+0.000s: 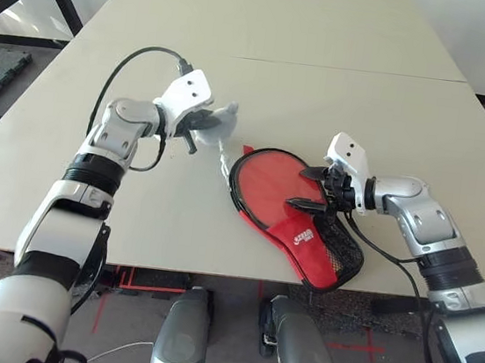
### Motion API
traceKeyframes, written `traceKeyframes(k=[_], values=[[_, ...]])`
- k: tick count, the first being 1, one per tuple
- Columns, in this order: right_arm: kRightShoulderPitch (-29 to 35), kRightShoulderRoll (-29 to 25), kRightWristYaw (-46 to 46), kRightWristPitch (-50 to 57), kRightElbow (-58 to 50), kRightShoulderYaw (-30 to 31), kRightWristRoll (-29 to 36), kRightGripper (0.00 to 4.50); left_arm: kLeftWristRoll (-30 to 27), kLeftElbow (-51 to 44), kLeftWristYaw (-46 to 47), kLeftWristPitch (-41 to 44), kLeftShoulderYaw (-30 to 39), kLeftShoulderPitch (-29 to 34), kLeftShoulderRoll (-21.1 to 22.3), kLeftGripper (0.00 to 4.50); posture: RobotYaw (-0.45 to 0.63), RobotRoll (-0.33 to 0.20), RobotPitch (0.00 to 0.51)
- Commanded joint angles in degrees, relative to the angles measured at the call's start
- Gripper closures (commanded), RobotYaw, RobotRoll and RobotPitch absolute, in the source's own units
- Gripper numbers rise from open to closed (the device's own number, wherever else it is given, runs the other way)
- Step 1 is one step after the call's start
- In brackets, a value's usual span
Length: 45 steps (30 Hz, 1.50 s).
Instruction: Store the ping-pong paddle in its case and zip it.
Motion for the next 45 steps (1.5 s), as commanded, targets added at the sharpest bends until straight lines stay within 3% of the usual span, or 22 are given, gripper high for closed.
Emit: traceKeyframes(k=[1, 10, 24, 45], values=[[2.32, 0.09, 0.33, 2.53, 1.17, 2.07, -0.88, 0.0, 2.85, 5.74, 4.19, -3.32, -0.59, -3.49, -1.23, 4.49, 0.09, 0.0, 0.134], [3.48, 0.21, 0.12, 3.87, -0.61, 1.89, -0.52, 0.0, 7.8, 17.1, 10.52, -7.87, -2.8, -12.37, -7.44, 4.49, 0.08, 0.0, 0.143], [4.95, 0.68, -0.33, 5.45, -2.73, 1.8, 0.15, 0.0, 16.36, 26.64, 22.81, -10.45, -6.76, -19.12, -13.83, 4.49, 0.07, 0.0, 0.148], [5.16, 1.18, -0.66, 6.59, -3.78, 1.59, 0.25, 0.0, 18.22, 26.79, 19.7, -16.22, -9.15, -17.9, -21.67, 4.49, 0.06, 0.0, 0.148]])
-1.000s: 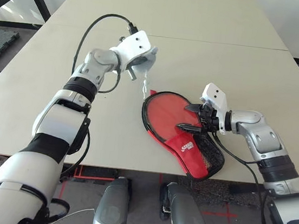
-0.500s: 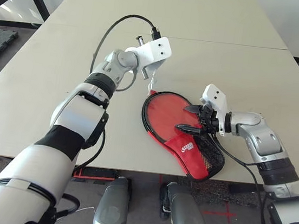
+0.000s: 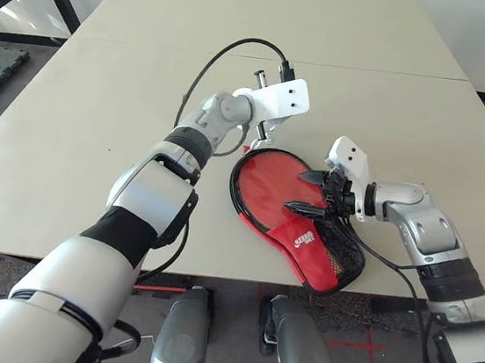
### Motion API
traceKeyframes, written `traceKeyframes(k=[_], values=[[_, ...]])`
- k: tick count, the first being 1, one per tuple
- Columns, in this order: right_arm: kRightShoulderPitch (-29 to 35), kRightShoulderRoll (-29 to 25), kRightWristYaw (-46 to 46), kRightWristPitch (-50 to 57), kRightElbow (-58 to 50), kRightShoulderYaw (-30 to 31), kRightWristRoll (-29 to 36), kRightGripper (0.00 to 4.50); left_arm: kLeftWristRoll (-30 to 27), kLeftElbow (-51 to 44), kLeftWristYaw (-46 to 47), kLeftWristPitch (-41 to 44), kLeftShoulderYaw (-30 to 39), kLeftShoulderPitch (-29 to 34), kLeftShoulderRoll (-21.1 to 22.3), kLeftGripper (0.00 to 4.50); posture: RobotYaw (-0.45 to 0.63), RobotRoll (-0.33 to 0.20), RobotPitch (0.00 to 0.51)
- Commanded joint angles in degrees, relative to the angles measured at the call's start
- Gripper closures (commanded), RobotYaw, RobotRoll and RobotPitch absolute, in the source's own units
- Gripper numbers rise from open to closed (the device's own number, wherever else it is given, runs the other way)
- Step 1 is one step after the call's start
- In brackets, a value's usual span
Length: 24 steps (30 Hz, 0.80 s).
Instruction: Store the ping-pong paddle in its case and zip it.
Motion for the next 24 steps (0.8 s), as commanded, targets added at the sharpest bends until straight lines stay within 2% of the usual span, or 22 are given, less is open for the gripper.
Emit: traceKeyframes(k=[1, 2, 6, 15, 19, 24], values=[[2.09, 0.48, 0.44, 2.5, 1.98, 3.11, -0.51, 0.0, 1.01, -0.58, -1.89, -1.31, -0.91, 0.63, -0.8, 4.49, 0.06, 0.0, 0.148], [2.08, 0.53, 0.41, 2.51, 1.97, 3.11, -0.53, 0.0, 1.02, -0.59, -2.18, -1.43, -0.98, 0.84, -0.85, 4.49, 0.06, 0.0, 0.147], [2.16, 0.73, 0.32, 2.49, 1.91, 3.08, -0.56, 0.0, 0.6, -0.73, -3.22, -1.62, -0.82, 1.39, -1.1, 3.27, 0.06, 0.0, 0.145], [2.23, 0.93, 0.35, 2.26, 2.01, 3.17, -0.63, 0.0, -0.42, -1.23, -6.0, -1.9, -0.08, 2.86, -2.12, 0.05, 0.07, 0.0, 0.142], [2.08, 1.04, 0.43, 2.09, 2.24, 3.28, -0.73, 0.0, -1.6, -1.64, -7.9, -1.55, 1.15, 3.56, -2.37, 0.02, 0.07, 0.0, 0.14], [1.73, 1.24, 0.55, 1.81, 2.77, 3.42, -0.9, 0.0, -6.74, -3.17, -12.33, 1.03, 5.91, 2.98, -2.57, 0.02, 0.07, 0.0, 0.136]])
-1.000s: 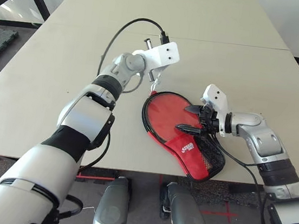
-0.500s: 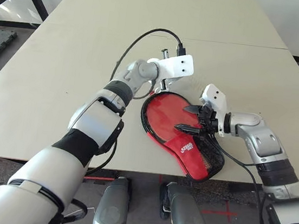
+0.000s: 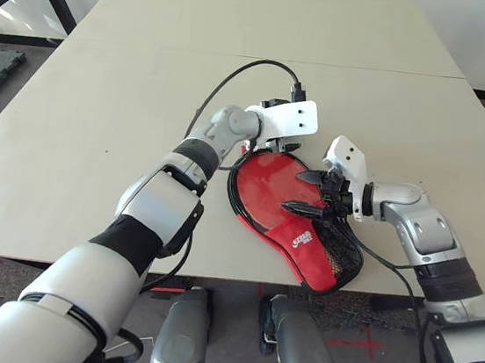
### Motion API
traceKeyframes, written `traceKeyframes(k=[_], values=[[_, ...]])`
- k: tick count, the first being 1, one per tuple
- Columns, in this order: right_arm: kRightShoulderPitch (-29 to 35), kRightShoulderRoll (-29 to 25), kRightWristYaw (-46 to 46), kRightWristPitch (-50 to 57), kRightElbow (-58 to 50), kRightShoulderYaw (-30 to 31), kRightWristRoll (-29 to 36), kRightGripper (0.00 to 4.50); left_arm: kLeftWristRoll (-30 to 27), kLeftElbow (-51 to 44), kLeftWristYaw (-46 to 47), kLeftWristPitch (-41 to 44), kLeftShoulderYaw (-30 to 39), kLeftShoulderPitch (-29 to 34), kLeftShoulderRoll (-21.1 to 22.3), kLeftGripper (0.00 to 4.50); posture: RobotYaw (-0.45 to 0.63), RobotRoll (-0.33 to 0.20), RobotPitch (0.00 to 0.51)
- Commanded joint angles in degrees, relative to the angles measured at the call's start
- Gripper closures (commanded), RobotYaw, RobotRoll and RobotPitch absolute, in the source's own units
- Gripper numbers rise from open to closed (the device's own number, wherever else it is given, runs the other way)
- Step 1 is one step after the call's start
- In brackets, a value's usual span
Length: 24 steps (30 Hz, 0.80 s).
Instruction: Store the ping-pong paddle in its case and zip it.
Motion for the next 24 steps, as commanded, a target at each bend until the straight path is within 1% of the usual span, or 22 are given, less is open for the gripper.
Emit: traceKeyframes(k=[1, 6, 9, 12, 15, 20, 23, 24], values=[[1.78, 0.46, 0.64, 1.77, 2.75, 3.4, -0.86, 0.0, -4.03, -1.62, -4.03, 2.25, 3.27, -0.35, -0.28, 0.02, 0.08, 0.0, 0.136], [1.45, 0.56, 0.75, 1.57, 3.17, 3.51, -0.92, 0.0, -8.04, -4.82, -7.91, 4.8, 6.87, -0.93, 0.41, 0.02, 0.08, 0.0, 0.133], [1.34, 0.6, 0.81, 1.42, 3.41, 3.61, -0.99, 0.0, -11.08, -7.32, -8.84, 8.02, 9.34, -0.94, 0.95, 0.02, 0.09, 0.0, 0.133], [1.14, 0.69, 0.98, 1.21, 3.77, 3.79, -1.04, 0.0, -13.75, -11.49, -11.13, 11.82, 11.15, -0.16, 2.71, 0.02, 0.09, 0.0, 0.132], [0.93, 0.84, 0.98, 1.1, 3.98, 3.83, -1.0, 0.0, -15.26, -16.1, -11.97, 14.92, 11.99, 1.54, 4.75, 0.02, 0.09, 0.0, 0.132], [0.45, 0.55, 1.17, 1.05, 4.03, 3.48, -0.84, 0.0, -17.05, -26.79, -14.11, 19.88, 12.65, 7.16, 10.37, 0.02, 0.1, 0.0, 0.131], [-0.19, 0.09, 1.31, 0.95, 4.13, 2.95, -0.71, 0.0, -20.55, -36.83, -19.37, 23.99, 12.51, 13.36, 13.34, 0.02, 0.1, 0.0, 0.131], [-0.52, -0.1, 1.43, 0.81, 4.39, 2.78, -0.71, 0.0, -20.68, -40.16, -20.13, 25.11, 11.91, 15.83, 14.52, 0.02, 0.1, 0.0, 0.131]])
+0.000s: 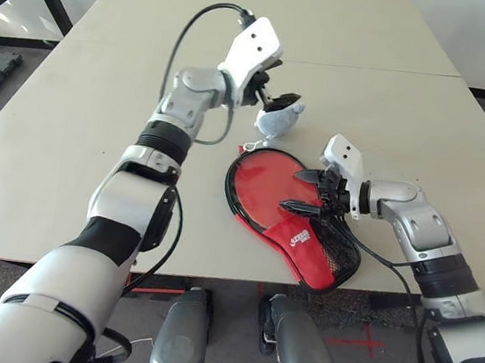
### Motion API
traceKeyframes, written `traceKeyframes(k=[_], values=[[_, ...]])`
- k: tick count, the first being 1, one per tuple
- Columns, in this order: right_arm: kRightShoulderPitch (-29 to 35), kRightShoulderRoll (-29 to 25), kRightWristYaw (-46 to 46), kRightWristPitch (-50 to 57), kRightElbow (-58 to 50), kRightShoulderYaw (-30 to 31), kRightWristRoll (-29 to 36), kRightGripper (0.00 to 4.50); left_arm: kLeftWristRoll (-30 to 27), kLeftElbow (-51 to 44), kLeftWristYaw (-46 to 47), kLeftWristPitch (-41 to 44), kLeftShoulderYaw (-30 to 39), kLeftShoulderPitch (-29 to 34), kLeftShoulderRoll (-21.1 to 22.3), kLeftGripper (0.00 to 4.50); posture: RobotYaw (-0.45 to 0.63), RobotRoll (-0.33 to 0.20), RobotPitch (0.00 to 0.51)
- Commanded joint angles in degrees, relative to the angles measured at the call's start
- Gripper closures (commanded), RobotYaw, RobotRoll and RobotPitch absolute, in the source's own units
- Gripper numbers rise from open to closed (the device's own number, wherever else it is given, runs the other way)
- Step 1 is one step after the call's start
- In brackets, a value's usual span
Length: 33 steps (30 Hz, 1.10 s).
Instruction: Store the ping-pong paddle in its case and zip it.
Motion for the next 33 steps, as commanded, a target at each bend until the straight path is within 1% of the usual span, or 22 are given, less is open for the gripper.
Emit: traceKeyframes(k=[1, 3, 6, 8, 13, 19, 23, 33], values=[[0.61, -0.5, 0.9, 1.2, 2.87, 1.86, -0.75, 0.0, -2.36, -10.8, -4.39, 4.85, -1.49, 6.71, 2.73, 0.02, 0.1, 0.0, 0.131], [-0.39, -0.78, 1.13, 0.77, 3.8, 1.51, -0.81, 0.0, -3.27, -15.91, -4.88, 8.06, -1.81, 10.32, 4.04, 0.02, 0.11, 0.0, 0.131], [-2.09, -1.27, 1.66, 0.39, 4.72, 0.72, -0.58, 0.0, -4.86, -21.94, -5.15, 12.28, -1.84, 14.06, 5.17, 0.02, 0.11, 0.0, 0.13], [-4.29, -1.73, 1.87, 0.36, 5.97, -1.0, 0.18, 0.0, -5.85, -25.76, -5.69, 14.59, -2.44, 16.89, 5.78, 0.02, 0.11, 0.0, 0.129], [-7.48, -3.2, 2.97, -0.69, 8.63, -2.58, 0.41, 0.0, -7.37, -30.06, -6.84, 17.97, -3.95, 19.15, 6.03, 0.02, 0.11, 0.0, 0.125], [-10.87, -4.99, 4.37, -1.8, 11.14, -3.63, 0.43, 0.0, -8.66, -31.23, -7.93, 20.0, -5.63, 19.1, 6.0, 0.02, 0.1, 0.0, 0.121], [-11.56, -5.46, 5.07, -2.22, 11.77, -3.77, 0.35, 0.0, -9.03, -32.08, -8.51, 21.03, -7.32, 19.71, 5.94, 0.02, 0.1, 0.0, 0.119], [-11.49, -6.07, 5.87, -2.49, 11.53, -4.01, -0.01, 0.0, -4.76, -29.56, -8.08, 17.56, -15.21, 22.17, 5.73, 0.02, 0.09, 0.0, 0.124]])
